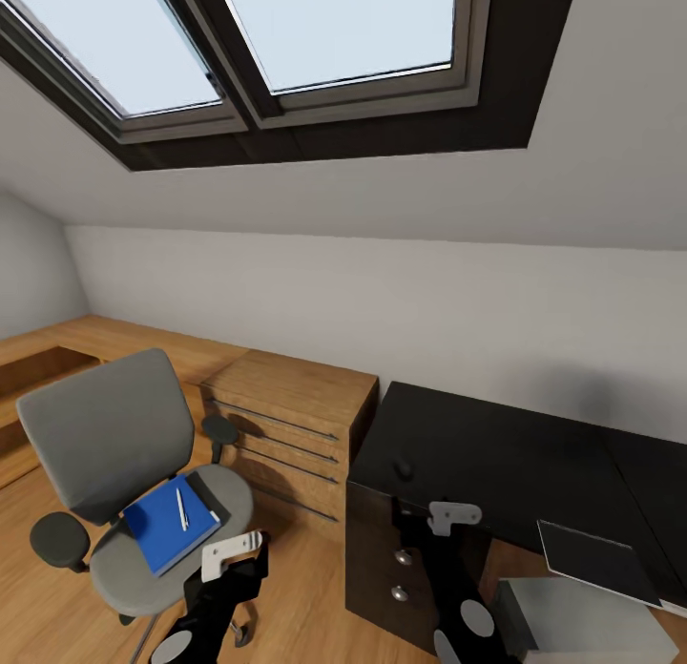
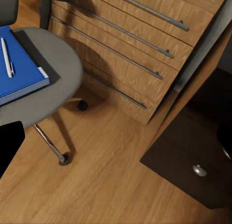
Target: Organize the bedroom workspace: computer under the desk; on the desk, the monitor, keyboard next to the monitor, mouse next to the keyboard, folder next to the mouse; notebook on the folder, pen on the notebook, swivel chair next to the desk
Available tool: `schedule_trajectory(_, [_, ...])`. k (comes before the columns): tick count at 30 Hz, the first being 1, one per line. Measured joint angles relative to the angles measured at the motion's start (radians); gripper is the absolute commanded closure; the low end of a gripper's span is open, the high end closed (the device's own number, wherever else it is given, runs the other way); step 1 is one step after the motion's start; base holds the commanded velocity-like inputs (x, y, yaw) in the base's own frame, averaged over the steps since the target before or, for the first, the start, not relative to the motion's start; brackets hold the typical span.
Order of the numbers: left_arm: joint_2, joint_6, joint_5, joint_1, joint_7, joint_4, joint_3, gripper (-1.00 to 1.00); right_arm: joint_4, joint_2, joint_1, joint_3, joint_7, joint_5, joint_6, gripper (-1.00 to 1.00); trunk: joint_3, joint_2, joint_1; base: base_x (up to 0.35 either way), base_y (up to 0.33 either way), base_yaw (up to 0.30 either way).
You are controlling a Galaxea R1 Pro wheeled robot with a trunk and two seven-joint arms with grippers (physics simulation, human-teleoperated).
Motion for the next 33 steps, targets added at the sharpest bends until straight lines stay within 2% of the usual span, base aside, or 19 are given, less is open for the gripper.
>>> schedule_trajectory(1, [0.002,0.000,0.000,0.000,0.000,0.000,0.000,-1.00,0.000,0.000,0.000,0.000,0.001,0.000,-0.001,-1.00,0.000,0.000,0.000,0.250,0.000,0.000])
schedule_trajectory(2, [0.029,-0.001,0.002,0.000,-0.002,0.001,0.001,-1.00,0.000,0.000,0.000,0.001,0.001,0.001,-0.002,-1.00,0.000,0.000,0.000,0.284,0.000,0.000])
schedule_trajectory(4, [0.035,-0.001,0.003,0.000,-0.002,0.002,0.000,-1.00,0.001,-0.001,0.000,0.003,0.001,0.000,-0.002,-1.00,0.000,0.000,-0.001,0.272,0.000,0.000])
schedule_trajectory(16, [0.036,-0.001,0.000,0.000,-0.001,0.002,-0.002,-1.00,0.007,-0.006,0.000,0.011,0.002,0.002,-0.014,-1.00,0.000,0.000,-0.001,0.287,0.000,0.000])
schedule_trajectory(20, [0.036,-0.001,0.001,0.000,-0.001,0.002,-0.002,-1.00,0.019,-0.004,0.000,0.012,0.001,0.018,-0.049,-1.00,0.000,0.000,0.000,0.129,0.000,0.000])
schedule_trajectory(27, [0.036,-0.001,0.001,0.000,-0.001,0.002,-0.002,-1.00,0.027,-0.003,0.000,0.010,0.001,0.025,-0.054,-1.00,0.000,0.000,0.000,0.085,0.000,0.000])
schedule_trajectory(28, [0.036,-0.001,0.001,0.000,-0.001,0.002,-0.002,-1.00,0.093,-0.002,-0.066,0.008,0.000,0.051,-0.036,-1.00,0.000,0.000,0.000,0.032,0.000,0.000])
schedule_trajectory(29, [0.036,0.000,0.002,0.000,-0.001,0.002,-0.003,-1.00,0.128,-0.002,-0.103,0.007,0.000,0.061,-0.027,-1.00,0.000,0.000,0.000,0.021,0.000,0.000])
schedule_trajectory(30, [0.036,0.000,0.002,0.000,-0.002,0.002,-0.003,-1.00,0.198,-0.002,-0.165,0.006,0.000,0.074,-0.012,-1.00,0.000,0.000,0.000,0.013,0.000,0.000])
schedule_trajectory(31, [0.036,0.000,0.002,0.000,-0.002,0.002,-0.003,-1.00,0.269,-0.002,-0.224,0.005,0.000,0.083,-0.002,-1.00,0.000,0.000,0.000,0.011,0.000,0.000])
schedule_trajectory(33, [0.036,0.000,0.002,0.000,-0.001,0.002,-0.006,-1.00,0.377,-0.001,-0.302,0.004,0.001,0.089,0.007,-1.00,0.000,0.000,0.000,0.006,0.000,0.000])
